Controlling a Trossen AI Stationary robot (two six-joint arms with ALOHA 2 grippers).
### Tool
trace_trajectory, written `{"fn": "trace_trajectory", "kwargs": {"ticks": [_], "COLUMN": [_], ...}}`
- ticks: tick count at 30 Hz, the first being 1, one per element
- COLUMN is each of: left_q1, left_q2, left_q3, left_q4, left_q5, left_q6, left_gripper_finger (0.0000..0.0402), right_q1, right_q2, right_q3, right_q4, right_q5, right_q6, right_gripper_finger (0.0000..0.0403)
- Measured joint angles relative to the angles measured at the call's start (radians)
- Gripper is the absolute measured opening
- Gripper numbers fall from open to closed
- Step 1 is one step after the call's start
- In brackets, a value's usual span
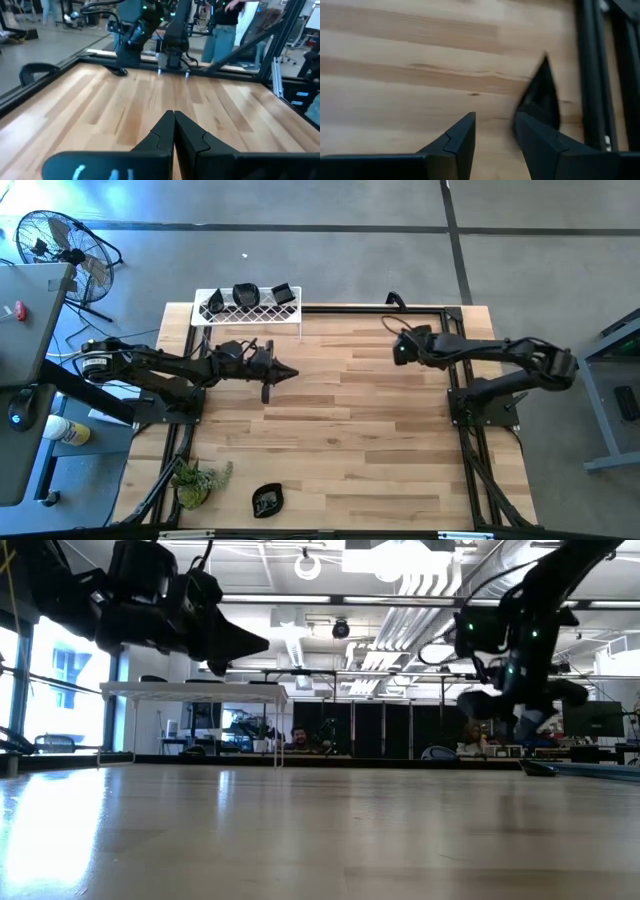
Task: Pick & Place Mini shaped plates
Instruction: Stack the drop-shaped plate on top of the drop-shaped plates on the shelf
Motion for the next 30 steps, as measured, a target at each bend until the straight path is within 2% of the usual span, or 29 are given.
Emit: {"fn": "trace_trajectory", "kwargs": {"ticks": [4,10,16,30], "left_q1": [0.000,0.000,0.000,0.000], "left_q2": [0.001,0.001,0.001,0.001], "left_q3": [0.000,0.000,0.000,0.000], "left_q4": [-0.023,-0.018,-0.054,-0.072], "left_q5": [0.000,0.000,0.054,0.079], "left_q6": [-0.004,-0.006,-0.031,-0.054], "left_gripper_finger": [0.0000,0.0000,0.0000,0.0000], "right_q1": [-0.081,-0.134,-0.152,-0.152], "right_q2": [0.000,0.000,0.000,0.000], "right_q3": [-0.054,-0.122,-0.184,-0.195], "right_q4": [0.030,0.085,0.212,0.218], "right_q5": [-0.001,-0.015,-0.072,-0.116], "right_q6": [0.019,0.018,-0.020,-0.068], "right_gripper_finger": [0.0125,0.0105,0.0084,0.0055]}}
